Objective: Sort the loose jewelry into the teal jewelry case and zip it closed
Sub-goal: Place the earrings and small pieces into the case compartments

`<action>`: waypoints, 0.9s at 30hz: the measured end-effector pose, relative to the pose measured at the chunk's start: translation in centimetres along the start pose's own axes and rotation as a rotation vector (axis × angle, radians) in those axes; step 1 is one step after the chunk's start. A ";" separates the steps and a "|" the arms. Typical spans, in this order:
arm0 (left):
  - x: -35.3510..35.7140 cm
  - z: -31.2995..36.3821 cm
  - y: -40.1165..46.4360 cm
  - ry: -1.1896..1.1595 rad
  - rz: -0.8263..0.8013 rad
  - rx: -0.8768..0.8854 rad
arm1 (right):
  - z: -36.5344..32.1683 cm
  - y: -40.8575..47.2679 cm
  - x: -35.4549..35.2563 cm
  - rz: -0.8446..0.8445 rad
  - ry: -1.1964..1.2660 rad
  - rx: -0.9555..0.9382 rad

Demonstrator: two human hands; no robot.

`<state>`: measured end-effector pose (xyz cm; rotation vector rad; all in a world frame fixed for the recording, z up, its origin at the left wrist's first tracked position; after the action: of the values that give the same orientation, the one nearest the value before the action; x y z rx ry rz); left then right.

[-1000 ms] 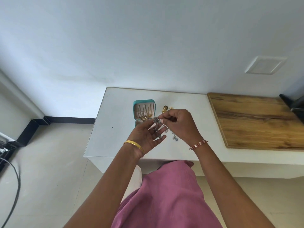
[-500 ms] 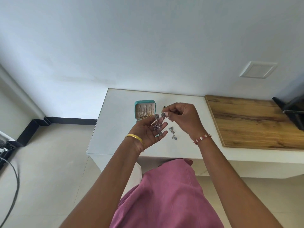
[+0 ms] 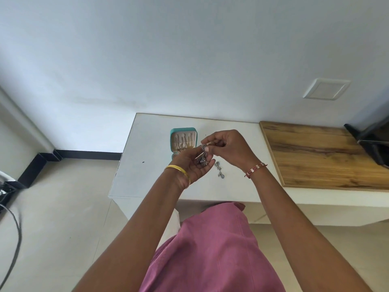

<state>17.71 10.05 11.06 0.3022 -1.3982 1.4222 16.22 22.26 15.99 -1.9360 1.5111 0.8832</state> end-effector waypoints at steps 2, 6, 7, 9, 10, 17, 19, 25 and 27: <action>-0.5 0.0 0.2 0.005 0.013 -0.007 | 0.1 0.2 0.4 0.010 -0.035 0.001; -1.5 0.2 0.7 0.008 0.043 -0.021 | 0.2 0.5 1.5 0.028 -0.156 -0.011; -1.7 0.3 0.9 0.004 0.049 -0.021 | 0.2 0.5 1.7 0.026 -0.169 -0.015; -2.1 0.4 1.2 -0.001 0.053 -0.022 | 0.2 0.7 2.2 0.021 -0.165 -0.017; -2.3 0.5 1.3 0.003 0.053 -0.026 | 0.3 0.9 2.3 0.023 -0.155 -0.015; -4.5 1.4 2.3 0.091 0.029 -0.097 | 0.8 2.4 2.2 -0.019 0.187 0.084; -5.0 1.5 2.7 0.108 0.016 -0.110 | 1.1 2.7 2.3 -0.066 0.259 0.118; -5.8 1.6 4.0 0.174 0.046 -0.091 | 1.7 3.8 3.0 -0.102 0.329 0.183; -6.3 2.0 4.4 0.133 0.075 -0.087 | 1.8 4.1 3.2 -0.094 0.331 0.187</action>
<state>15.81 6.48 4.21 0.0986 -1.3696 1.4116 12.42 20.62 12.37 -2.0645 1.6029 0.3775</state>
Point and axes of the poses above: each hand's wrist, its own y-axis towards the middle knuckle, its own x-axis out of the palm, z = x × y, the point moved 1 cm from there along y, towards the middle knuckle, and after that the axes turned 15 degrees about -y, right-handed, at the moved point
